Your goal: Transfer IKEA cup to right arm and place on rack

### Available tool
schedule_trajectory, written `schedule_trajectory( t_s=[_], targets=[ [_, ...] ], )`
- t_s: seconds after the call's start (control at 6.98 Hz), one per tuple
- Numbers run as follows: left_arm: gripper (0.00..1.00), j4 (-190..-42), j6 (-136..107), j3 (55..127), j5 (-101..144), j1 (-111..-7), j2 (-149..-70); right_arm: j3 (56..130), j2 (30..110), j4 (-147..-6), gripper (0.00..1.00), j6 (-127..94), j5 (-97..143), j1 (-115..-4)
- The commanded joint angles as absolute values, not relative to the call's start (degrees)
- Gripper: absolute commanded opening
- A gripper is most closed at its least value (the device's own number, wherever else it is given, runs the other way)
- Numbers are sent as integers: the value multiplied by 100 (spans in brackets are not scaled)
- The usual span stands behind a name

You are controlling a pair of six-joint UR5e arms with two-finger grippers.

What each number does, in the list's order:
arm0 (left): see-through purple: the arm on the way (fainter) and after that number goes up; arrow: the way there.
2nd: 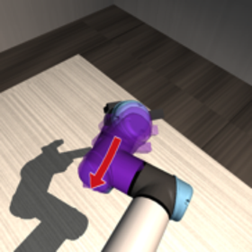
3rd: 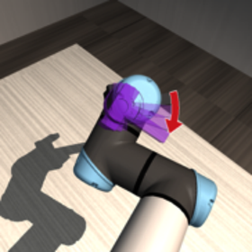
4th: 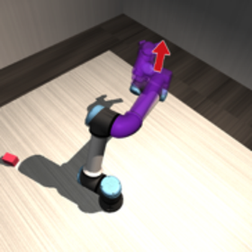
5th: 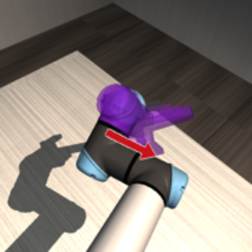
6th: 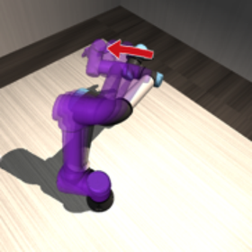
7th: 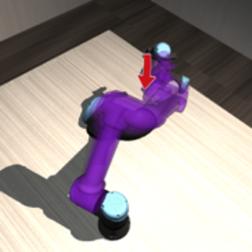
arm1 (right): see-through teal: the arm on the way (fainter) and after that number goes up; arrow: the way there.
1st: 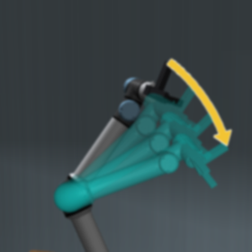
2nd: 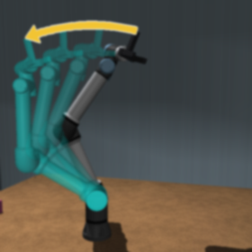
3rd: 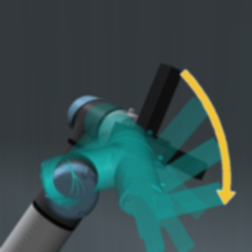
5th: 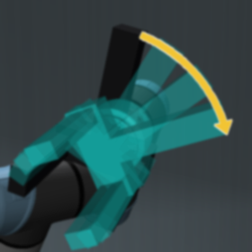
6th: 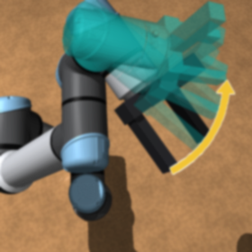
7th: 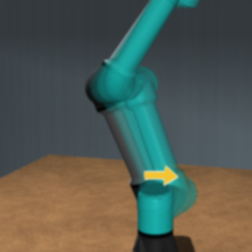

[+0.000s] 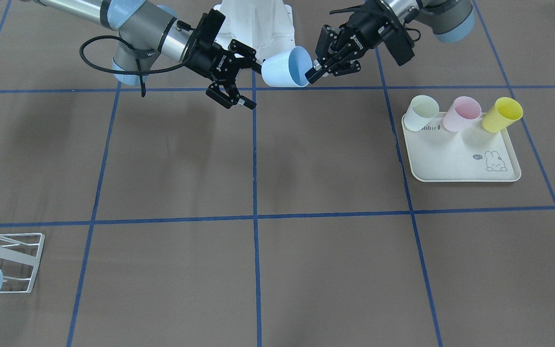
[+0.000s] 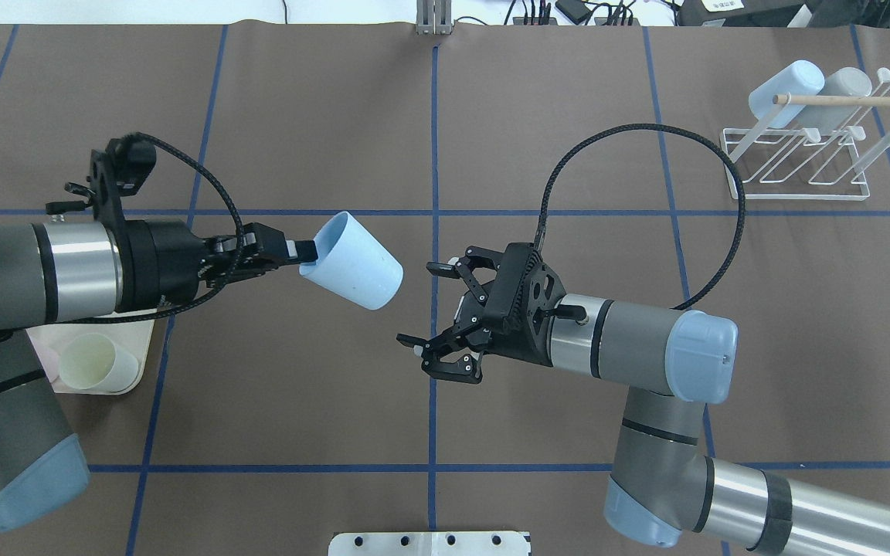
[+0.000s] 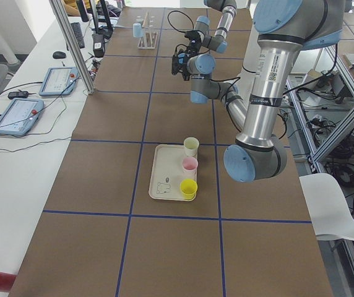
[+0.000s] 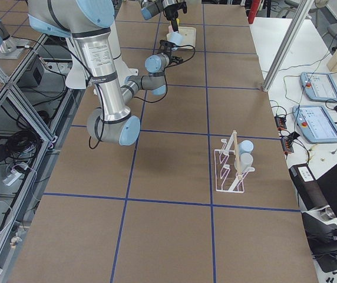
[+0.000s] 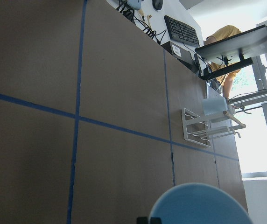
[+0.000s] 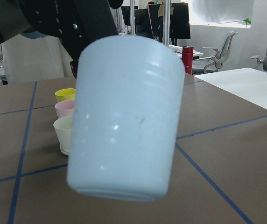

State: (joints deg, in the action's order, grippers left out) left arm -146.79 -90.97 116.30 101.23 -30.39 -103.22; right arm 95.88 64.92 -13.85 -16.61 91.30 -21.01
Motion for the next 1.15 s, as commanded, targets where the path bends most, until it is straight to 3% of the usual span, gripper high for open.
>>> schedule_trajectory(
  t_s=[0.0,0.86,1.0],
  targets=[
    [0,-14678,-9097,11427,10081,-2909,-10528,9598,6486,-1389,99,-1661,9123,-2101],
    [0,-14669,-9070,11127,10055,-2909,-10679,9633,6486,-1380,99,-1652,9123,-2083],
    [0,-14669,-9070,11127,10055,-2909,-10679,9633,6486,-1389,91,-1644,9132,-2083]
  ],
)
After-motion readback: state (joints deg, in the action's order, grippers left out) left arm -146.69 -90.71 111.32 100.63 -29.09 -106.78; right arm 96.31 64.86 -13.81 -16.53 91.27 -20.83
